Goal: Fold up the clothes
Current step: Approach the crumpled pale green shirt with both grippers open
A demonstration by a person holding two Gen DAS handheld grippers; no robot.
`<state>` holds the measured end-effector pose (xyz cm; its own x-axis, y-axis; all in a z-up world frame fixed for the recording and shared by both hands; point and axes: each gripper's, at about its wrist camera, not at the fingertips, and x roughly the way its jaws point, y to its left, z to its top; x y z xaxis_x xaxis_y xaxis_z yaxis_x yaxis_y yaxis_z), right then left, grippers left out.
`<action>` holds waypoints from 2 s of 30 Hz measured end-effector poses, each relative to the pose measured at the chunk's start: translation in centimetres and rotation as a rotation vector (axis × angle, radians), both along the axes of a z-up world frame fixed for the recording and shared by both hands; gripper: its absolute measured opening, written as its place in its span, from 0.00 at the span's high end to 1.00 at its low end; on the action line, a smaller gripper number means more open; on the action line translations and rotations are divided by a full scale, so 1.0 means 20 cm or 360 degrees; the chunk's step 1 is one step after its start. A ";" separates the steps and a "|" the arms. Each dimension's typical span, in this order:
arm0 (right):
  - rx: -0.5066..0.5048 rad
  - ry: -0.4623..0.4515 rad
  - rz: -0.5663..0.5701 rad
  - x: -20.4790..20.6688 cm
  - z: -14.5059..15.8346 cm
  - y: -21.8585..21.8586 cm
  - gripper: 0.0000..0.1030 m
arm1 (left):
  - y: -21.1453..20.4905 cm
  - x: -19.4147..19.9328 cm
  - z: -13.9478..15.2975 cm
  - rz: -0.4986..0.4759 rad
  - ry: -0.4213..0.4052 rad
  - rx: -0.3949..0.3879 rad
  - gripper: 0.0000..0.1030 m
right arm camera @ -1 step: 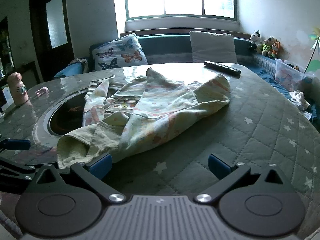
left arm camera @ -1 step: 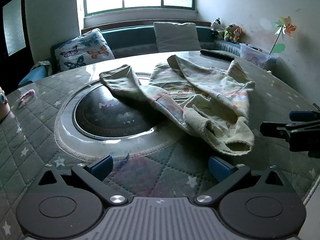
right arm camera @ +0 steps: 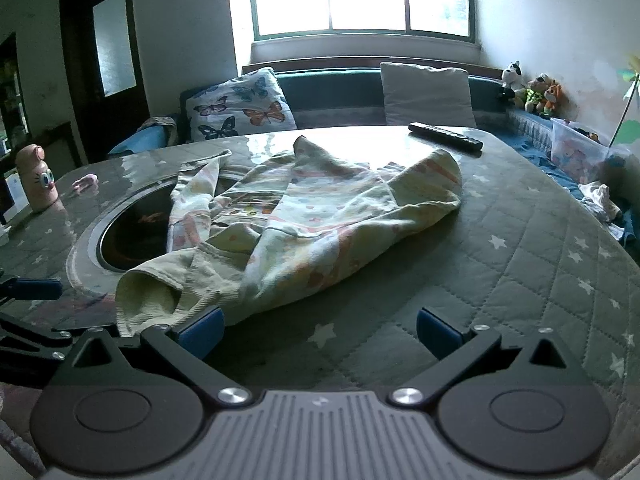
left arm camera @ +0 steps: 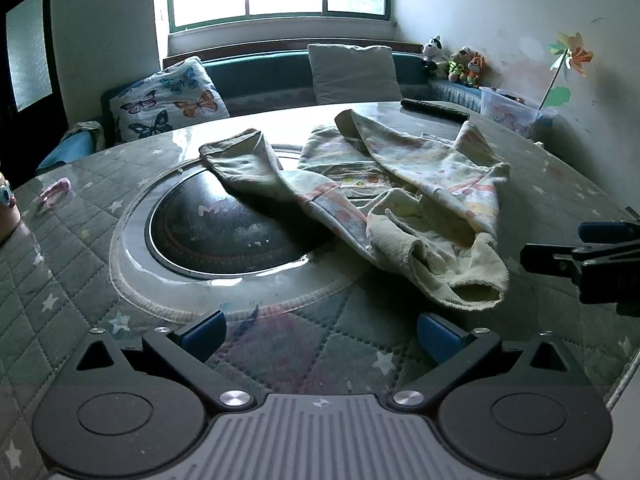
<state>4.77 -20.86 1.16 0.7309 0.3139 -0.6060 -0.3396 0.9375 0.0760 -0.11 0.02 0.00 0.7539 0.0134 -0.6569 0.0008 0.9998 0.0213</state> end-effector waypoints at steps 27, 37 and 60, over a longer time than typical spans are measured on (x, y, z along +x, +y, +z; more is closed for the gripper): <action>0.0035 0.0034 0.0015 -0.03 -0.01 0.02 0.00 | -0.02 -0.02 -0.02 0.0005 0.0052 0.0020 0.00; 0.0039 0.0034 0.0022 -0.01 -0.01 0.02 0.00 | -0.01 0.01 -0.02 0.0013 0.0063 0.0033 0.00; 0.0006 0.0032 0.0063 0.10 0.01 0.09 0.00 | 0.05 0.11 -0.01 0.0044 0.0080 0.0063 0.00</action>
<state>6.67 -18.97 1.43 0.7055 0.3450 -0.6191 -0.3751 0.9229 0.0869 2.07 1.01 -0.22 0.7187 0.0606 -0.6927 -0.0247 0.9978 0.0617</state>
